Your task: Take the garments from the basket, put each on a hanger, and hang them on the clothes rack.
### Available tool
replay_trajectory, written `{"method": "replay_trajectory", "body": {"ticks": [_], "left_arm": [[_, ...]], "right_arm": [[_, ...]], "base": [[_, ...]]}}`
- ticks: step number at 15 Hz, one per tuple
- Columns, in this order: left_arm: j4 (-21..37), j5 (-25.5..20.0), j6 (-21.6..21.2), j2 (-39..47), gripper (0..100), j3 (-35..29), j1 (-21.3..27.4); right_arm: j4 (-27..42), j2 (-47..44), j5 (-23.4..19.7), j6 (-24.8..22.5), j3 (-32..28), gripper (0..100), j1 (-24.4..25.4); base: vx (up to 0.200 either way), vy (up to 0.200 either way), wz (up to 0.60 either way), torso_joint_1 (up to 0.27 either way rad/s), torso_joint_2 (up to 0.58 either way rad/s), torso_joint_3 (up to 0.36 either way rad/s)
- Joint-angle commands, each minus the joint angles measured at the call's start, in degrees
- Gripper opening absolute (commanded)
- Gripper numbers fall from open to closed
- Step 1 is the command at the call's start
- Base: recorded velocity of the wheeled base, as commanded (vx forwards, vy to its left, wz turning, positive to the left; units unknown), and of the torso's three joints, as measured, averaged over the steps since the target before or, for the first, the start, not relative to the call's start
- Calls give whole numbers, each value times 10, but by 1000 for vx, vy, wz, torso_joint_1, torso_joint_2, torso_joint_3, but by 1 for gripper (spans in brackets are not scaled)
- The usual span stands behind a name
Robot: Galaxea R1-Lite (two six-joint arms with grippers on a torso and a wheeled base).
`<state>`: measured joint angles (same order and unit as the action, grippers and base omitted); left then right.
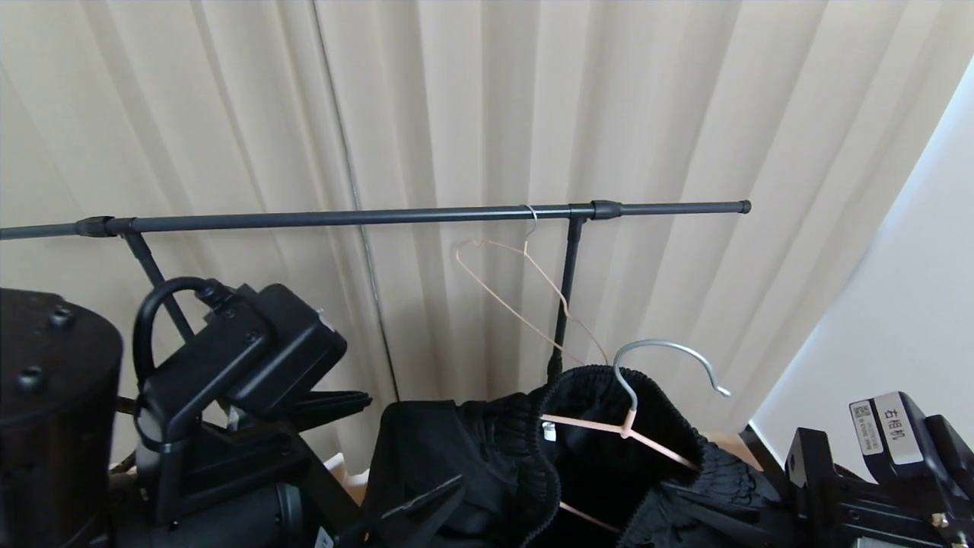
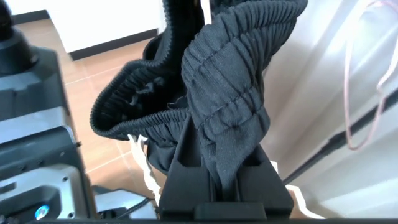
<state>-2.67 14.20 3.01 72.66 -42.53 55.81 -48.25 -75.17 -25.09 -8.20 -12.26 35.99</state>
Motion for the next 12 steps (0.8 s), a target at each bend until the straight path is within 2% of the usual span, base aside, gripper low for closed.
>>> {"method": "replay_trajectory", "body": {"ticks": [1,2,3,4,5,6,7,10,12], "left_arm": [[0,-7,-7,-25,100,1,-20],[-1,-67,-78,-21,100,1,-69],[-1,-108,-113,-13,100,1,-93],[-1,-169,-160,-6,100,1,-115],[-1,-209,-203,1,100,1,-135],[-1,-226,-231,15,100,0,-151],[-1,-256,-287,39,100,-3,-167],[-4,-307,-339,63,100,-4,-166],[-37,-345,-346,89,100,-3,-166]], "right_arm": [[0,-2,-4,-1,4,0,-3],[-1,-4,-20,-1,10,0,-2],[0,-4,-21,-1,11,0,0],[0,-3,-22,-1,12,0,1],[0,-3,-29,-1,12,0,4],[2,-4,-36,-1,12,0,5],[1,-9,-44,-1,12,0,5],[-1,-24,-46,-1,13,0,11],[-1,-28,-58,-1,13,0,11]], "base": [[0,0,0,0,0,0],[0,0,0,0,0,0],[0,0,0,0,0,0],[0,0,0,0,0,0],[0,0,0,0,0,0],[0,0,0,0,0,0],[0,0,0,0,0,0],[0,0,0,0,0,0],[0,0,0,0,0,0]]}}
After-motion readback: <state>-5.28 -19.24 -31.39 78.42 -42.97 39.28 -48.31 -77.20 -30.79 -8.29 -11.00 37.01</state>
